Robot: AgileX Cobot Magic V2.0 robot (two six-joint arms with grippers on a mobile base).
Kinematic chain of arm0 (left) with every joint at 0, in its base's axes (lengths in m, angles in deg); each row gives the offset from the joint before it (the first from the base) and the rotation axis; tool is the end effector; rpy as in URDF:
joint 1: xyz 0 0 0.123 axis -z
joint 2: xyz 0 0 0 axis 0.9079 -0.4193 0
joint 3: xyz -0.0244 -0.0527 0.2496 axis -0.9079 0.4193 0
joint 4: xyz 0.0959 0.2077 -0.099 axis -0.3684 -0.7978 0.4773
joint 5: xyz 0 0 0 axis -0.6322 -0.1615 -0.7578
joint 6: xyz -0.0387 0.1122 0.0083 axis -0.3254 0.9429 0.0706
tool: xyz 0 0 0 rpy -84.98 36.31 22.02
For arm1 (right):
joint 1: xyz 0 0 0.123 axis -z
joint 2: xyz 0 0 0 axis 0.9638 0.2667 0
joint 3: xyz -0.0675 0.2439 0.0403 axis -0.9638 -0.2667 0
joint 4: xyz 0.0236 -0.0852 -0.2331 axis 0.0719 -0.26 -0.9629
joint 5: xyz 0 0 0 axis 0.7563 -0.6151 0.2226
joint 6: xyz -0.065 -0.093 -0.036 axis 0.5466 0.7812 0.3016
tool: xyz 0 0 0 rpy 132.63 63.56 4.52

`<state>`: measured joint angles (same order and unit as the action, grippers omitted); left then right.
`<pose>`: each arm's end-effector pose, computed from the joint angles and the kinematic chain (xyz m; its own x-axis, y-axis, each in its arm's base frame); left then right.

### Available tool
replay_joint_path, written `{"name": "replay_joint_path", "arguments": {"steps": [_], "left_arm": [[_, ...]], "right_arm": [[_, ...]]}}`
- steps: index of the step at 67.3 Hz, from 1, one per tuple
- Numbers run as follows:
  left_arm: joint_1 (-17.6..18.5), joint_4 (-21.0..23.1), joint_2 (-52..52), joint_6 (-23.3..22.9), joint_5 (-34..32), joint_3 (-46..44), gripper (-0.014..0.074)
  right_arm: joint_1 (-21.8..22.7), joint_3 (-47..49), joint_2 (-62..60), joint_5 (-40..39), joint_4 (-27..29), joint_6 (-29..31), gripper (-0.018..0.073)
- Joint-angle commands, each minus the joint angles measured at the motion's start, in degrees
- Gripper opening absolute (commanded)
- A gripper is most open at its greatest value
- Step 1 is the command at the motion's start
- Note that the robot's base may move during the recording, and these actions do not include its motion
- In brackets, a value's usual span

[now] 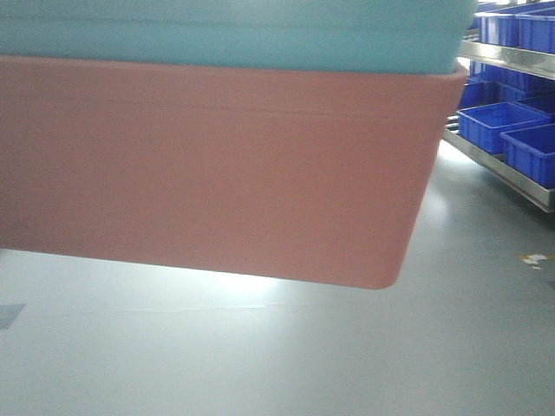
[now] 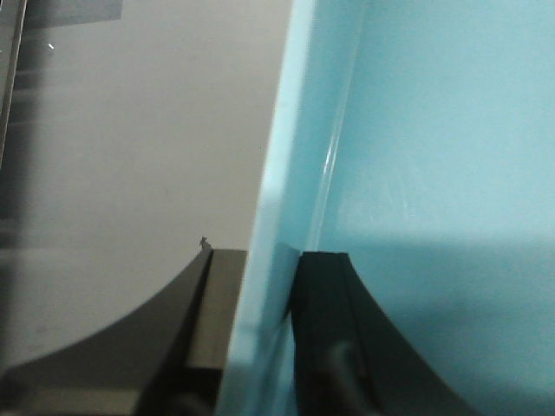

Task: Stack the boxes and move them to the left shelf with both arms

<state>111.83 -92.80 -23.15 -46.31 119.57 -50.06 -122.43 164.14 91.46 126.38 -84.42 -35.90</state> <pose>0.2761 -0.2050 0.2981 -0.7798 0.0894 -0.6196 0.0269 0.9936 0.1096 0.2701 0.2224 0.2951 -0.7749 -0.2121 -0.5954 -0.1846 0.9769 -0.1079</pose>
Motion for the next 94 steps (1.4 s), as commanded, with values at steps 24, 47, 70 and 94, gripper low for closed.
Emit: {"name": "replay_joint_path", "arguments": {"steps": [24,47,70,94], "left_arm": [[2.7,4.1,2.3,-1.1,-11.1,-2.5,-0.0003],[2.7,4.1,2.3,-1.1,-11.1,-2.5,-0.0003],[2.7,4.1,2.3,-1.1,-11.1,-2.5,-0.0003],[2.7,4.1,2.3,-1.1,-11.1,-2.5,-0.0003]], "right_arm": [[-1.4,2.6,-2.2,-13.5,1.3,-2.4,0.0056],[-1.4,2.6,-2.2,-13.5,1.3,-2.4,0.0056],[-1.4,2.6,-2.2,-13.5,1.3,-2.4,0.0056],[-1.4,2.6,-2.2,-13.5,1.3,-2.4,0.0056]]}}
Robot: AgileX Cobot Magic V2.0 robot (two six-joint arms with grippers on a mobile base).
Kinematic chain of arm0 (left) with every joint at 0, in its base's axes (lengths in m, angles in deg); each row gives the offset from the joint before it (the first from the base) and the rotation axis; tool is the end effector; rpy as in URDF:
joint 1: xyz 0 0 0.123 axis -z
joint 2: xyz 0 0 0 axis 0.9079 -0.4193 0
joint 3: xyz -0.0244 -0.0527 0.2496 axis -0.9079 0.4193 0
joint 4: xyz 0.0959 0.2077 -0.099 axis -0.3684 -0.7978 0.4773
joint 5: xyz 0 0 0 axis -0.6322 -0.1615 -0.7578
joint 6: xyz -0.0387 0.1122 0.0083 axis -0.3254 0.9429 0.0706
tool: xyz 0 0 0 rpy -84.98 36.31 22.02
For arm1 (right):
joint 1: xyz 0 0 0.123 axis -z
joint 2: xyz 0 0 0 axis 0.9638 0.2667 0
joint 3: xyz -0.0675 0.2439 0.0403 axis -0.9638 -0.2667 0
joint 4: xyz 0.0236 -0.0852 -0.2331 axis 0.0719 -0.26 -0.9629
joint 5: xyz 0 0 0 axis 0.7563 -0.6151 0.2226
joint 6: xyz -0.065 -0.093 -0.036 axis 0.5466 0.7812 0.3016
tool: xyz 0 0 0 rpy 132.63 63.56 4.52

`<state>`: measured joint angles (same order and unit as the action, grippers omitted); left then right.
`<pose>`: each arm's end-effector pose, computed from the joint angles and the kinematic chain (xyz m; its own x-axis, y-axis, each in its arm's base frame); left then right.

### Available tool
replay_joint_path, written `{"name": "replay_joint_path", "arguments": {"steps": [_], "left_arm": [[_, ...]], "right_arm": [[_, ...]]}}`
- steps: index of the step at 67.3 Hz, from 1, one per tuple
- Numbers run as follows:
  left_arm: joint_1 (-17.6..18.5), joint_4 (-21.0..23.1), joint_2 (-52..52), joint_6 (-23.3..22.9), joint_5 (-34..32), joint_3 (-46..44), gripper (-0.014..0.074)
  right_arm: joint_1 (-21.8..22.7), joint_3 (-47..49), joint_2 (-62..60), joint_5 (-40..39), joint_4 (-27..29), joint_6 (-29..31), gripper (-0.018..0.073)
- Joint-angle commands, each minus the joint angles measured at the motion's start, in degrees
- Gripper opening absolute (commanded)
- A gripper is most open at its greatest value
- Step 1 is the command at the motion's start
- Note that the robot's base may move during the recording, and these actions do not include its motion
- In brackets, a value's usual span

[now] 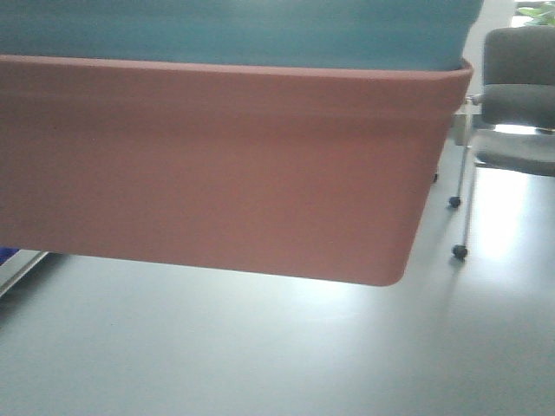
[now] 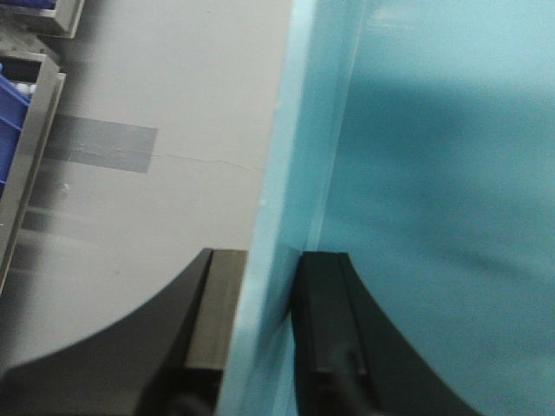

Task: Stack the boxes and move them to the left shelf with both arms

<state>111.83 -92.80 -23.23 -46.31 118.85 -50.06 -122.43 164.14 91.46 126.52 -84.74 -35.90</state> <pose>0.2770 -0.2064 0.2981 -0.7754 0.0906 -0.6249 0.0331 0.9941 0.1030 0.2703 0.2218 0.2953 -0.7735 -0.2145 -0.5964 -0.1833 0.9765 -0.1136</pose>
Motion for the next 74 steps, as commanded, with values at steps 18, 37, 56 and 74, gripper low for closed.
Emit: {"name": "replay_joint_path", "arguments": {"steps": [18,37,56,74], "left_arm": [[2.7,4.1,2.4,-1.1,-10.3,-2.5,-0.0003],[2.7,4.1,2.4,-1.1,-10.3,-2.5,-0.0003],[2.7,4.1,2.4,-1.1,-10.3,-2.5,-0.0003],[2.7,4.1,2.4,-1.1,-10.3,-2.5,-0.0003]], "right_arm": [[-1.4,2.6,-2.2,-13.6,1.6,-2.4,0.0056],[-1.4,2.6,-2.2,-13.6,1.6,-2.4,0.0056],[-1.4,2.6,-2.2,-13.6,1.6,-2.4,0.0056],[-1.4,2.6,-2.2,-13.6,1.6,-2.4,0.0056]]}}
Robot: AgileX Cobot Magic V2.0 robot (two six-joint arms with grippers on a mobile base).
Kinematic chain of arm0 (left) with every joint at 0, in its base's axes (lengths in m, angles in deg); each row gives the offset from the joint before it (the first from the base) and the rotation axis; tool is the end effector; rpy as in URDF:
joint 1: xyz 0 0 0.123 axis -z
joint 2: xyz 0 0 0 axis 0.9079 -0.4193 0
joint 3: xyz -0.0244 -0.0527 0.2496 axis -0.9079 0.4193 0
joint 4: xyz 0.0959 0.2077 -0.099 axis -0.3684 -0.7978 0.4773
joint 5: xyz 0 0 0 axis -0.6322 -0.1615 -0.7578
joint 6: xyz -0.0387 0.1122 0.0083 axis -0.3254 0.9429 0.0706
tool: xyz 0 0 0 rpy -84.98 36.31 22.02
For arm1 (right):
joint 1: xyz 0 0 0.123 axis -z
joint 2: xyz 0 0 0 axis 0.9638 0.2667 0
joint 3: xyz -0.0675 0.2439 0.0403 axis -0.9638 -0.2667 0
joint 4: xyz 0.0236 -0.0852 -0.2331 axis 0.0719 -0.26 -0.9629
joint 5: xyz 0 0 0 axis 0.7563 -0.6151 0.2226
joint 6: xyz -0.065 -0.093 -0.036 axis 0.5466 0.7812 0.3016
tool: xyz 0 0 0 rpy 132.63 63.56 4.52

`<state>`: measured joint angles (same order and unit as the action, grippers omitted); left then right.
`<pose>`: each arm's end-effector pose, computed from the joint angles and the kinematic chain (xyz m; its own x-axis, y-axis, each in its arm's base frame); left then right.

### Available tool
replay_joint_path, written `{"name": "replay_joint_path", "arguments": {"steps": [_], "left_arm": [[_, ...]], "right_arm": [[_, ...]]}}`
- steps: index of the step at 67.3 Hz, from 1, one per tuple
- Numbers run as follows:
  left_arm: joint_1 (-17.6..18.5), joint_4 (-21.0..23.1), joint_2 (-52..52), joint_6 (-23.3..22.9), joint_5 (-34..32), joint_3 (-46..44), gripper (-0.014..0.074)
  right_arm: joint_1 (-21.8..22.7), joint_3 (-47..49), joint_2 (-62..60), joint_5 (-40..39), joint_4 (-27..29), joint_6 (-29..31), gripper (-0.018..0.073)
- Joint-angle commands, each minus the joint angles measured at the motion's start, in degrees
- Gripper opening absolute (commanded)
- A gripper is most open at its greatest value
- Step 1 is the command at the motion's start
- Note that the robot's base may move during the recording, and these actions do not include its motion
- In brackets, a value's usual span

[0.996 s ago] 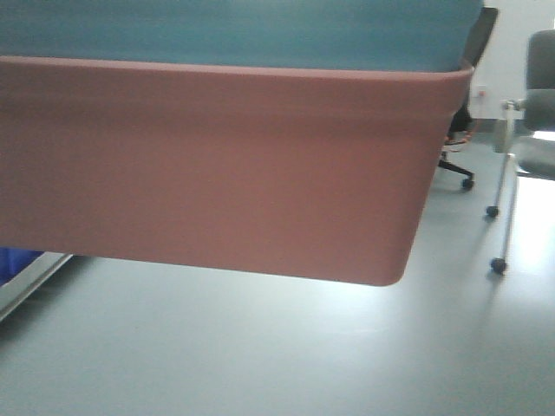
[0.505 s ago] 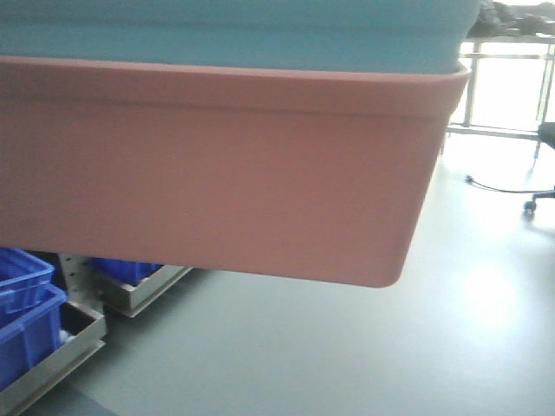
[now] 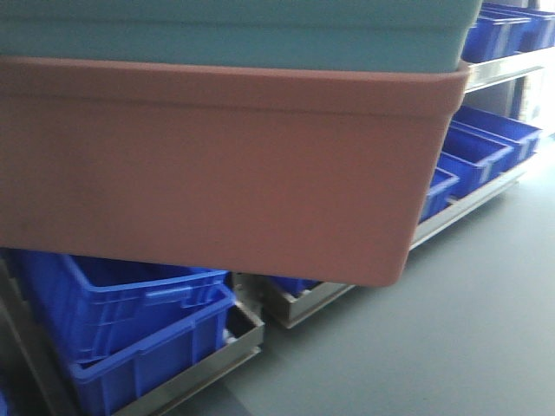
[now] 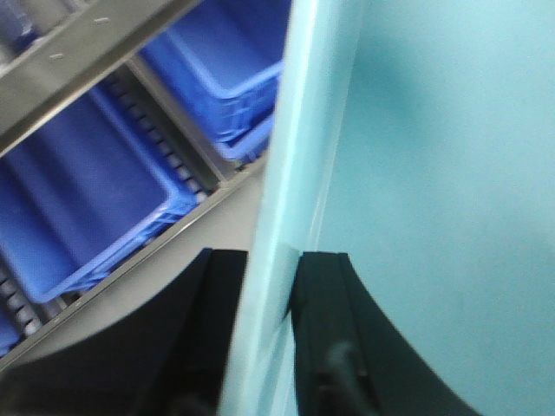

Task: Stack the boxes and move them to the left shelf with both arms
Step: 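Hold the stacked bins raised with both grippers while approaching the roller shelf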

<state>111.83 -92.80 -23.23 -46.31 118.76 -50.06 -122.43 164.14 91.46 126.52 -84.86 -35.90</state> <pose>0.2770 -0.2066 0.2982 -0.7748 0.0906 -0.6257 0.0339 0.9942 0.1021 0.2705 0.2217 0.2954 -0.7725 -0.2154 -0.5973 -0.1831 0.9763 -0.1153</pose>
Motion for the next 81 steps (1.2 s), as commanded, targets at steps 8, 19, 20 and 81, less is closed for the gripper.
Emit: {"name": "replay_joint_path", "arguments": {"steps": [8,19,20,81], "left_arm": [[2.7,4.1,2.4,-1.1,-10.2,-2.5,-0.0003],[2.7,4.1,2.4,-1.1,-10.2,-2.5,-0.0003],[2.7,4.1,2.4,-1.1,-10.2,-2.5,-0.0003],[2.7,4.1,2.4,-1.1,-10.2,-2.5,-0.0003]], "right_arm": [[-1.4,2.6,-2.2,-13.6,1.7,-2.4,0.0056],[-1.4,2.6,-2.2,-13.6,1.7,-2.4,0.0056],[-1.4,2.6,-2.2,-13.6,1.7,-2.4,0.0056],[-1.4,2.6,-2.2,-13.6,1.7,-2.4,0.0056]]}}
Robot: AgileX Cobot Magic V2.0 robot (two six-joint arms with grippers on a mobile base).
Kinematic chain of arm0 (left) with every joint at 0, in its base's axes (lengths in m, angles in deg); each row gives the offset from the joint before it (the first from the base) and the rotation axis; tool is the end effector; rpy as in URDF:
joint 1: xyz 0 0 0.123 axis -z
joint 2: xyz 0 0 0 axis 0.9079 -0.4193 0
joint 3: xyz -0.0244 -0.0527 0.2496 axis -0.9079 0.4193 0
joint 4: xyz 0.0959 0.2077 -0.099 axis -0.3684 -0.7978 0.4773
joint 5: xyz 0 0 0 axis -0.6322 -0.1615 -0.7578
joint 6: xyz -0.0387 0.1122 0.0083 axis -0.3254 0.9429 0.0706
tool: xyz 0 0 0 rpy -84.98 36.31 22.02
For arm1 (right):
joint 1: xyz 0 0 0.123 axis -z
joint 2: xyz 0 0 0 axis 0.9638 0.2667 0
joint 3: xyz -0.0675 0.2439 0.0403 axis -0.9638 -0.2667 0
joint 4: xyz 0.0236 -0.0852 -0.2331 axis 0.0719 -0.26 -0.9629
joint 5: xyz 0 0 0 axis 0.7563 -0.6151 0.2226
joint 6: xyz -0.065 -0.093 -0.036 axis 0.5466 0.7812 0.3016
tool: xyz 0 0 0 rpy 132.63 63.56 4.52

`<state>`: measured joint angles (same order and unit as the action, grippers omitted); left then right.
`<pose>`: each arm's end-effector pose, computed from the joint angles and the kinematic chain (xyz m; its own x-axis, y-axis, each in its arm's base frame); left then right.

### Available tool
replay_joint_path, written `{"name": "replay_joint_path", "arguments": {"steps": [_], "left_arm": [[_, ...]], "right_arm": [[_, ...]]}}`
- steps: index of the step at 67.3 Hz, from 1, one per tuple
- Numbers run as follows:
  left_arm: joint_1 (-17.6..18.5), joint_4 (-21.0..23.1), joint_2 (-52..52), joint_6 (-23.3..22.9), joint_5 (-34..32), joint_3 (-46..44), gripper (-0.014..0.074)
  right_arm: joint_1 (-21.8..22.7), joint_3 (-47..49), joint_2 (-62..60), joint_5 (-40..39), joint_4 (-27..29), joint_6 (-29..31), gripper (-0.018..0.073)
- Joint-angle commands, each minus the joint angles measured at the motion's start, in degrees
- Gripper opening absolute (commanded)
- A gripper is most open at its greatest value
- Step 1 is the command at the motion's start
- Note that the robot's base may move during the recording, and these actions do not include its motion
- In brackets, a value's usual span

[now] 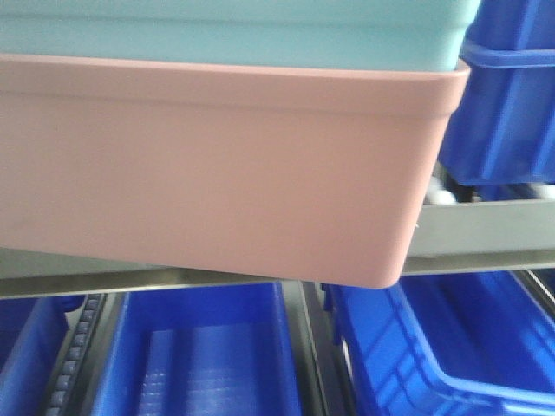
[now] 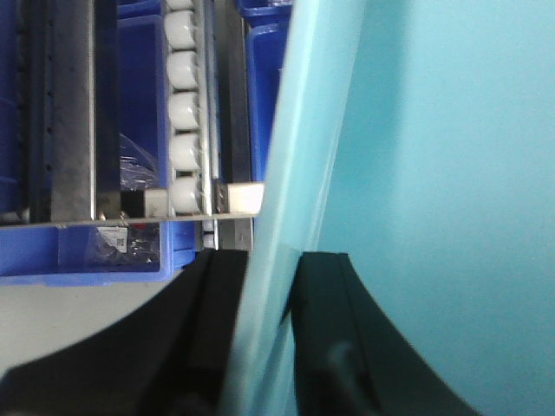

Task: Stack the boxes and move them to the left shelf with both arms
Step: 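Hold the stacked bins raised with both grippers while approaching the roller shelf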

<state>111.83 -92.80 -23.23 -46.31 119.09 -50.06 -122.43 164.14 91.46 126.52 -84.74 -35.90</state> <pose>0.2767 -0.2060 0.2980 -0.7771 0.0904 -0.6229 0.0311 0.9939 0.1055 0.2703 0.2218 0.2953 -0.7735 -0.2145 -0.5964 -0.1833 0.9765 -0.1136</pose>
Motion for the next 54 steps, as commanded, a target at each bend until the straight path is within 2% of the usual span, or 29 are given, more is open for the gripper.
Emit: {"name": "replay_joint_path", "arguments": {"steps": [1,54], "left_arm": [[2.7,4.1,2.4,-1.1,-10.6,-2.5,-0.0003],[2.7,4.1,2.4,-1.1,-10.6,-2.5,-0.0003]], "right_arm": [[-1.4,2.6,-2.2,-13.6,1.6,-2.4,0.0056],[-1.4,2.6,-2.2,-13.6,1.6,-2.4,0.0056]]}}
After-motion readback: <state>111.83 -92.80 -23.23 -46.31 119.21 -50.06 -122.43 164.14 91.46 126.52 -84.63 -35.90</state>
